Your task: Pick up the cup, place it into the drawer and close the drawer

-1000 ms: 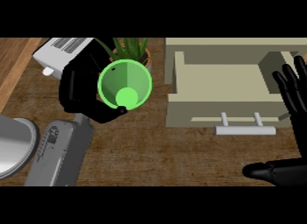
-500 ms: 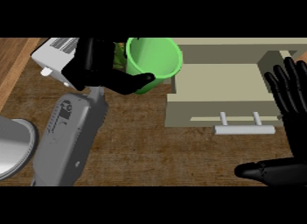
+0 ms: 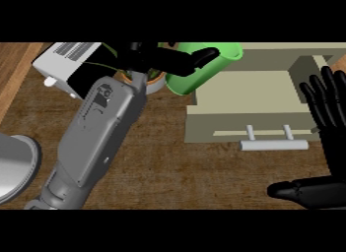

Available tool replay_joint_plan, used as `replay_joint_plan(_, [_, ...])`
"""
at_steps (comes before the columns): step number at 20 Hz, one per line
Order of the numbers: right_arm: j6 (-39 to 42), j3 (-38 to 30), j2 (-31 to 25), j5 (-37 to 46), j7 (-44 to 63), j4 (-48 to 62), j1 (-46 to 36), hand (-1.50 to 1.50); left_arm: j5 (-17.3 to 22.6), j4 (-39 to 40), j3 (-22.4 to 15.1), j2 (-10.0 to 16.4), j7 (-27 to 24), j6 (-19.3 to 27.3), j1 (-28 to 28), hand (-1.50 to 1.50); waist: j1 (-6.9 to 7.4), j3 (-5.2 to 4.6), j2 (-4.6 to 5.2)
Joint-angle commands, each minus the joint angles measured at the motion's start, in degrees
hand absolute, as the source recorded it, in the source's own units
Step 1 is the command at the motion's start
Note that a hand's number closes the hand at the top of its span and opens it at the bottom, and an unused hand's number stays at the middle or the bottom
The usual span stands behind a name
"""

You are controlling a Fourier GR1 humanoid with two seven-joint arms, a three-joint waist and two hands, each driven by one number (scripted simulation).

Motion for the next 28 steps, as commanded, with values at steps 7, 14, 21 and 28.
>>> replay_joint_plan(7, [-0.7,2.0,0.8,0.1,3.1,-4.7,1.4,-1.5,7.3,18.5,-4.5,0.0,-5.5,6.2,-11.6,1.5,-1.02,-0.01,0.15])
replay_joint_plan(14, [0.4,1.6,0.0,0.5,1.0,-0.5,-1.5,-1.5,15.5,27.8,-12.4,0.0,-10.6,7.9,-13.2,1.5,-2.0,0.01,0.46])
replay_joint_plan(21, [2.1,-1.1,-0.9,-1.9,-1.8,3.2,-3.0,-1.5,17.1,36.5,-17.2,0.0,-14.1,7.7,-16.1,1.5,-3.28,0.06,0.89])
replay_joint_plan(28, [1.8,-0.6,-1.3,-2.9,1.4,2.0,-4.7,-1.5,21.2,39.3,-23.1,0.0,-11.2,9.8,-19.9,1.5,-4.71,0.06,1.15])
